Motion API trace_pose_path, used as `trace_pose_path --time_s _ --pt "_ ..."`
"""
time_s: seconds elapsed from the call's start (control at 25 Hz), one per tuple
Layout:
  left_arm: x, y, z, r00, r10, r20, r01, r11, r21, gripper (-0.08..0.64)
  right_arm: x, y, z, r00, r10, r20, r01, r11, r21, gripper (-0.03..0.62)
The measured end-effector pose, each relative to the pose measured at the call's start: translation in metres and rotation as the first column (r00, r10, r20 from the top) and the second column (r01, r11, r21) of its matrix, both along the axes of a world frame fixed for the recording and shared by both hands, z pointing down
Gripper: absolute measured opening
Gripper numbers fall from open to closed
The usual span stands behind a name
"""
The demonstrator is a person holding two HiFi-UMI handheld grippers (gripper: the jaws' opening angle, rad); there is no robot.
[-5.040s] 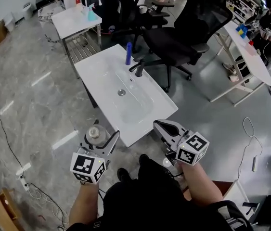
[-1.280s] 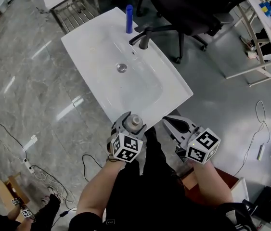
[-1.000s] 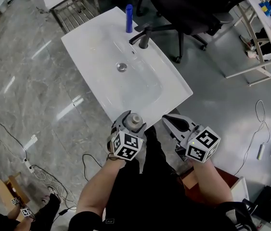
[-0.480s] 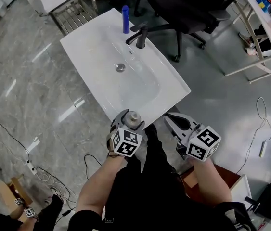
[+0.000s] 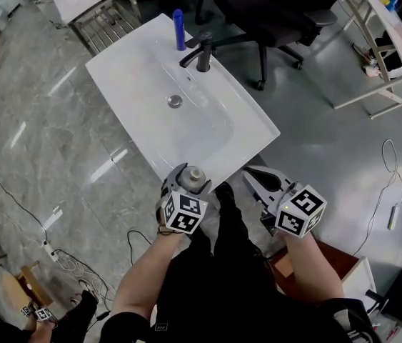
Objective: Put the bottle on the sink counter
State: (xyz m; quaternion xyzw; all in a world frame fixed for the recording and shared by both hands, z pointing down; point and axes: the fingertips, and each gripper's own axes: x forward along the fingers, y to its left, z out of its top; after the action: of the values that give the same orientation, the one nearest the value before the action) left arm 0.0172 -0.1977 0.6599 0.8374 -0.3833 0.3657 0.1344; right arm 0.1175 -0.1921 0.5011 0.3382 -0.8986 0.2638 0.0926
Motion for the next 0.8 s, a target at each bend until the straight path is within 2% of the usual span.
trace_pose_path --time_s 0.28,0.56,0.8 --pt "-0.0008 0.0008 -0.0012 1.0 0.012 0.01 -0.012 1.0 0.01 0.337 0.001 -0.0027 0.0014 1.0 -0.001 -0.003 0.001 1.0 -0.007 0.015" --pt "-0.0043 0.0051 0.0005 1.0 0.0 -0.003 0.0 1.0 -0.015 0.337 -0.0022 -0.0038 0.0041 1.0 -0.01 0.003 0.01 1.0 -0.008 0.015" --pt "-0.0059 0.0074 -0.0009 1.0 0.01 -0.016 -0.01 1.0 0.011 0.337 -0.0081 -0.0003 0.0071 1.0 -0.027 -0.005 0.027 0.999 -0.017 0.015"
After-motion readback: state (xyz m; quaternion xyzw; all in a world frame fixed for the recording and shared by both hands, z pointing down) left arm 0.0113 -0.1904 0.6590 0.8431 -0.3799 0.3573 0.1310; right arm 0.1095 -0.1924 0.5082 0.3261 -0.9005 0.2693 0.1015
